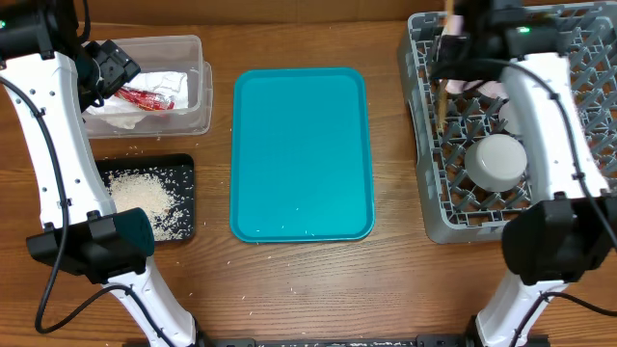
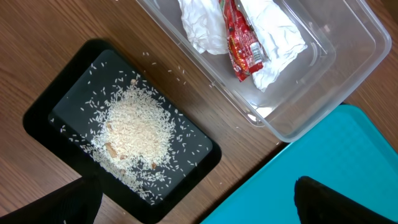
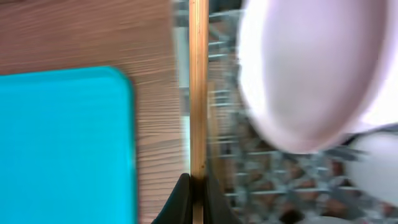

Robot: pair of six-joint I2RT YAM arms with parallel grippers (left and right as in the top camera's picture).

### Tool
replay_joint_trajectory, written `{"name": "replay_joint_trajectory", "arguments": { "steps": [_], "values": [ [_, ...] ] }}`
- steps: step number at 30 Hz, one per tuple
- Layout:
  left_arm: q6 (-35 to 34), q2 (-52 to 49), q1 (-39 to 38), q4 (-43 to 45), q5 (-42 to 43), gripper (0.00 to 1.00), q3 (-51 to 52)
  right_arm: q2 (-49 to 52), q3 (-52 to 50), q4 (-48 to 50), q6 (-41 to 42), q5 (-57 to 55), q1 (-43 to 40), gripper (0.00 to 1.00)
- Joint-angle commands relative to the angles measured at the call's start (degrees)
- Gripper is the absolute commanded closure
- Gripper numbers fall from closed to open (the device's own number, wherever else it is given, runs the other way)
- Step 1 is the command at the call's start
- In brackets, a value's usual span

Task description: Sort waste into correct bins and load items into the dishwasher

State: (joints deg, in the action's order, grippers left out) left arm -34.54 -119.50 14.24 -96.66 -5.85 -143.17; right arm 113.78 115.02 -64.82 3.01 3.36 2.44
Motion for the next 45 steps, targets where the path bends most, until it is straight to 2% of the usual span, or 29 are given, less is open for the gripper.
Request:
{"name": "replay_joint_trajectory", "arguments": {
  "steps": [1,9,14,18,24,31,45],
  "values": [
    [0.26,0.66,-0.39,-0.13,-0.52,0.00,0.15,0.90,0.44,-0.33,-5.60,0.81,-1.86,0.96],
    [0.28,0.66,-0.39,-0.13,-0.52,0.00,0.15,4.85,-0.42,0.85,-9.27,5.07,-2.95,0.92],
    [0.26,0.66,-0.39,-0.13,-0.52,0.00,0.15,6.80,-0.44,1.31,-9.05,5.07,-2.95,0.81],
    [0.26,0.66,-0.39,-0.13,-0.52,0.00,0.15,6.78,-0.42,1.20,-8.83,5.11,-2.93,0.66],
    [0.26,0.66,-0.39,-0.13,-0.52,0.00,0.15,5.51,0.39,-3.06,-3.26,5.33,-2.93,0.58],
    [0.26,0.66,-0.39,-0.13,-0.52,0.01,0.15,-4.31,0.52,-9.84,0.57,6.21,-2.93,0.57],
    [0.26,0.66,-0.39,-0.13,-0.52,0.00,0.15,-25.20,-0.79,-31.56,5.64,3.56,-2.93,0.62]
  ]
}}
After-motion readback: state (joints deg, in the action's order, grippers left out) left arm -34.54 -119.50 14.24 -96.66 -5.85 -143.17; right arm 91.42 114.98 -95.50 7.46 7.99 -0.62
